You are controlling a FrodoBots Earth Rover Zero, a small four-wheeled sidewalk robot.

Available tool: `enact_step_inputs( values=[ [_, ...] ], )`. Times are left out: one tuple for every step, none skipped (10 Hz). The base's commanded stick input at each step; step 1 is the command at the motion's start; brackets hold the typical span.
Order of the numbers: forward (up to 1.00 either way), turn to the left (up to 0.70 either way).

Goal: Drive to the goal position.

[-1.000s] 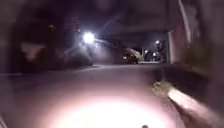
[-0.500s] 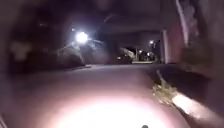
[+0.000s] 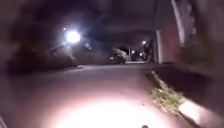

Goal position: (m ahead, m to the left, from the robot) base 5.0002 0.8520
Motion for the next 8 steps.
enact_step_inputs(
  values=[
    [0.7,-0.19],
    [0.7,0.0],
    [0.7,0.0],
    [0.7,0.0],
    [0.7,0.0],
    [0.7,0.0],
    [0.7,0.0],
    [0.7,0.0]
  ],
)
